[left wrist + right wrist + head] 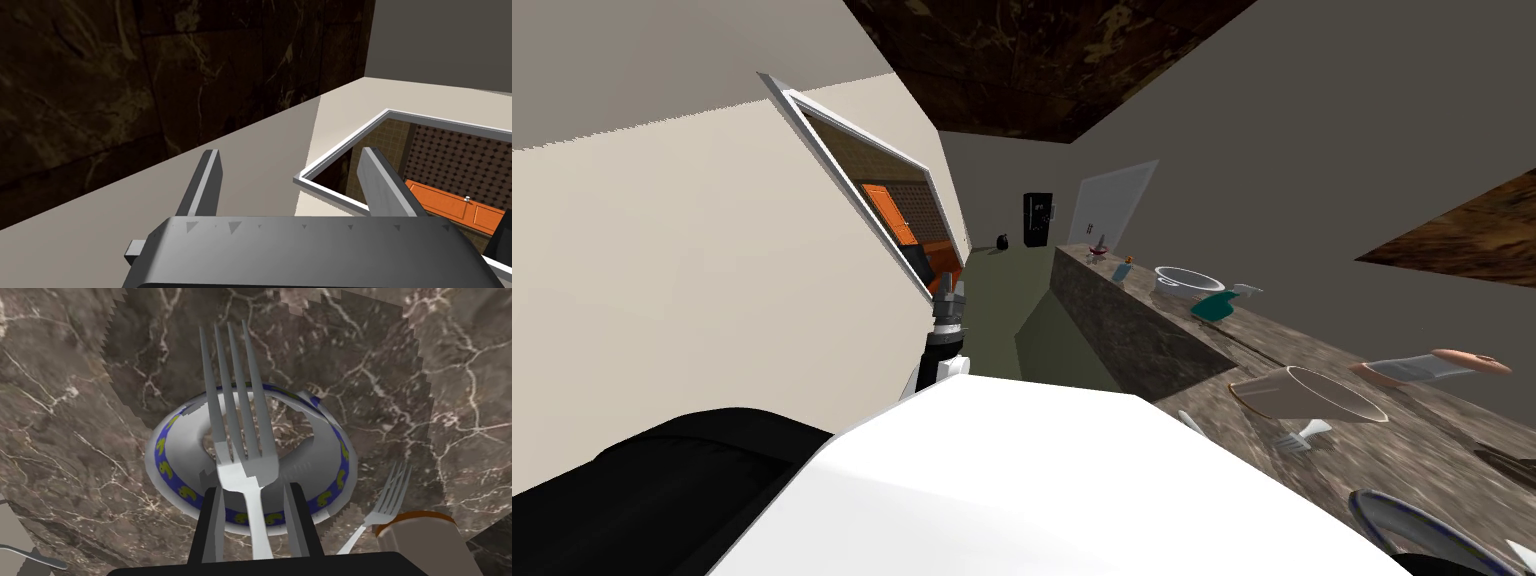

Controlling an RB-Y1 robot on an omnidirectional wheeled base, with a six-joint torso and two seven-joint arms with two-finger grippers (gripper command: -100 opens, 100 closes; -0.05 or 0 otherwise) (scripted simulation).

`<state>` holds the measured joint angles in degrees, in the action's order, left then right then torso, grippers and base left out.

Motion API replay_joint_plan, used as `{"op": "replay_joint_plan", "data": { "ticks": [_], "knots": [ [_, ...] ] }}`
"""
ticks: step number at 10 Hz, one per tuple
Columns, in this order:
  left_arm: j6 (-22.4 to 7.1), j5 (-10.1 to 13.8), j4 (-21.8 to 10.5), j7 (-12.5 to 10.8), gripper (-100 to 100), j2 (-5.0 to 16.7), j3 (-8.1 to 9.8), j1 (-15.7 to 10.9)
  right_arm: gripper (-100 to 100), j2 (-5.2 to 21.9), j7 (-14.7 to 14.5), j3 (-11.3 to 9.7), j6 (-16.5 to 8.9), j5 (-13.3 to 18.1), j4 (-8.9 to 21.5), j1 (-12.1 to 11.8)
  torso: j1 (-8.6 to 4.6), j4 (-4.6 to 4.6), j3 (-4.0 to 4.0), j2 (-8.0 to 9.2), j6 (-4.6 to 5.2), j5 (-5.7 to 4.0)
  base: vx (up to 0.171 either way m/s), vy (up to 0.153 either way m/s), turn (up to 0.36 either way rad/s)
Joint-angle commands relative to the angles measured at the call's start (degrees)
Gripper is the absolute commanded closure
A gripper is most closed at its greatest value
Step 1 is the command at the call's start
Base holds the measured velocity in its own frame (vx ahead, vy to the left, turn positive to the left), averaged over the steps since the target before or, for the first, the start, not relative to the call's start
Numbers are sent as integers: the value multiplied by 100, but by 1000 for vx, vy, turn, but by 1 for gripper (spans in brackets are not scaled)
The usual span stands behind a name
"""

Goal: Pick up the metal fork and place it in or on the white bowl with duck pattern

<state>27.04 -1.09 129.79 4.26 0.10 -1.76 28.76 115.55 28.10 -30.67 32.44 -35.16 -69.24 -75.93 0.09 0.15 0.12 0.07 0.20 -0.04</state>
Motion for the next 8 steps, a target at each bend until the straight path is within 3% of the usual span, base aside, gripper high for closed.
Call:
{"op": "replay_joint_plan", "data": {
  "ticks": [1,5,6,7,8],
  "knots": [
    [0,0,0,0,0,0,0,0,-100,0,0,0,0,0,0,0,0,0,0,0,0,0,-5,-3,-2],
    [0,0,0,0,0,0,0,0,-100,-2,1,1,-1,2,0,-1,9,-4,-10,-16,-2,3,0,0,0],
    [0,0,0,0,0,0,0,0,0,-2,1,1,-1,2,0,-1,9,-5,-10,-16,-2,3,0,0,0],
    [0,0,0,0,0,0,0,0,-100,246,-52,-286,189,-214,-25,138,9,-5,-10,-16,-2,3,-1,0,-82],
    [0,0,0,0,0,0,0,1,-100,246,-52,-304,189,-214,-25,138,10,-5,-11,-17,-1,4,-1,2,-54]
  ]
}}
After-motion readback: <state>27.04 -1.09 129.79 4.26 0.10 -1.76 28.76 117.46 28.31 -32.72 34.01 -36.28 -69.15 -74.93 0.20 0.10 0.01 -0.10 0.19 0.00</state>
